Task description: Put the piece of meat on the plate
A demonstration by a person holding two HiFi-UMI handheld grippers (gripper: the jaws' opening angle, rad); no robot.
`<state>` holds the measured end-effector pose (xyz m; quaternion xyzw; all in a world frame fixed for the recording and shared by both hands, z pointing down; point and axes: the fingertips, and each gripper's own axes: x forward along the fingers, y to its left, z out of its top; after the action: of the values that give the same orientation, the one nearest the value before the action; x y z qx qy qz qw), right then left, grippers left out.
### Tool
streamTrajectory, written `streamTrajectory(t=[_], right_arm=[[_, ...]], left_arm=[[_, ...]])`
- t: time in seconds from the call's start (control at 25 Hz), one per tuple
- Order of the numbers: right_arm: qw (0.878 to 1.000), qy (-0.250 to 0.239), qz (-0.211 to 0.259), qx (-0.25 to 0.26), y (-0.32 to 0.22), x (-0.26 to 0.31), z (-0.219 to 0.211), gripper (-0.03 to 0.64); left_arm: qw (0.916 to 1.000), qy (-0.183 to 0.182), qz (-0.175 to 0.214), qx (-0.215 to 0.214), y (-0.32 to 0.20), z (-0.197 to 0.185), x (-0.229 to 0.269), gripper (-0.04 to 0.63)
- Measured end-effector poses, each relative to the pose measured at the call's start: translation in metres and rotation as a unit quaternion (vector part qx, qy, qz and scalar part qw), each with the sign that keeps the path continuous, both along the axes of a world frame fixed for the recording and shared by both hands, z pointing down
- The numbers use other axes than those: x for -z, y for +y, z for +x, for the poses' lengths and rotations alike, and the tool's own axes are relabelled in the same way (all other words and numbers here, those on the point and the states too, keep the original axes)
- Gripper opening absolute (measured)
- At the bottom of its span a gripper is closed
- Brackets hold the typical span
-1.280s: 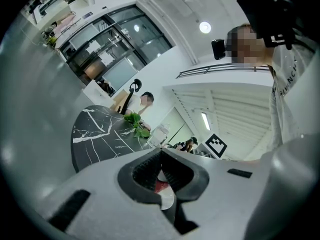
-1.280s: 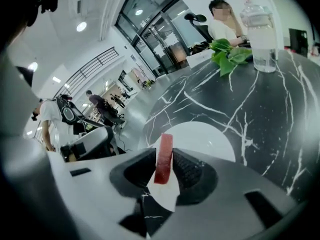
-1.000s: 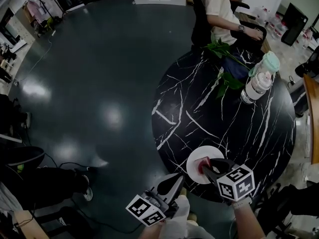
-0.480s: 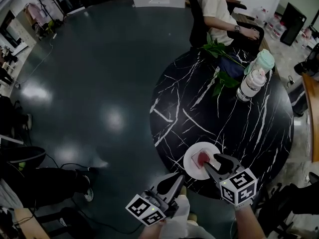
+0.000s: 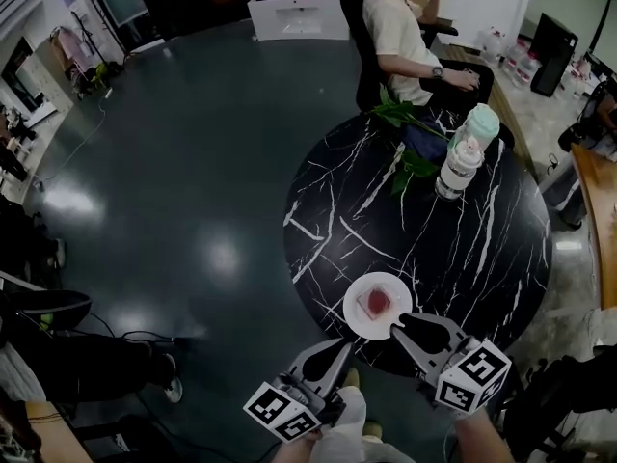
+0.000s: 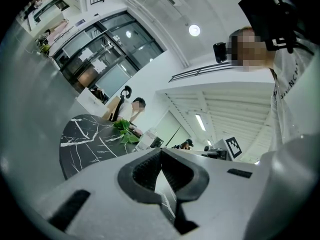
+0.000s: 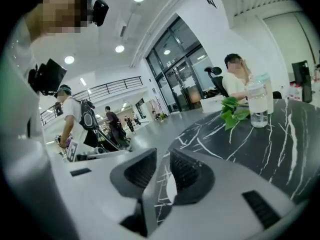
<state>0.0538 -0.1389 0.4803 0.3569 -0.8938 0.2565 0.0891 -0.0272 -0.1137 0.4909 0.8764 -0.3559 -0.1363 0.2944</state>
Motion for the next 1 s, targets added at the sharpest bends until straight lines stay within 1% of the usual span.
streamTrajectory(t=[0.08,0.2,0.32,0.44,0.68,1.0], right_arm=[[1.0,-0.013,0.014,0.007,0.011,0.012,-0.001,0.081],[0.999,-0.003,0.035,0.013,0.026,0.025,0.001,0.038],[0.999,0.003,0.044,0.017,0.046,0.036,0.004,0.021],[0.998,0.008,0.053,0.022,0.066,0.046,0.008,0.018],[0.996,0.015,0.077,0.03,0.088,0.07,0.01,0.014],[0.995,0.01,0.095,0.033,0.099,0.096,0.008,0.012]], left_arm=[[1.0,-0.001,0.006,0.003,0.006,0.001,0.006,0.009],[0.9998,-0.003,0.018,0.006,0.015,0.002,0.019,0.008],[0.9997,-0.004,0.023,0.008,0.031,0.002,0.03,0.008],[0.9996,-0.005,0.027,0.011,0.047,0.004,0.04,0.008],[0.9985,-0.006,0.047,0.027,0.062,0.001,0.066,0.008],[0.9972,-0.01,0.069,0.028,0.068,-0.001,0.096,0.008]])
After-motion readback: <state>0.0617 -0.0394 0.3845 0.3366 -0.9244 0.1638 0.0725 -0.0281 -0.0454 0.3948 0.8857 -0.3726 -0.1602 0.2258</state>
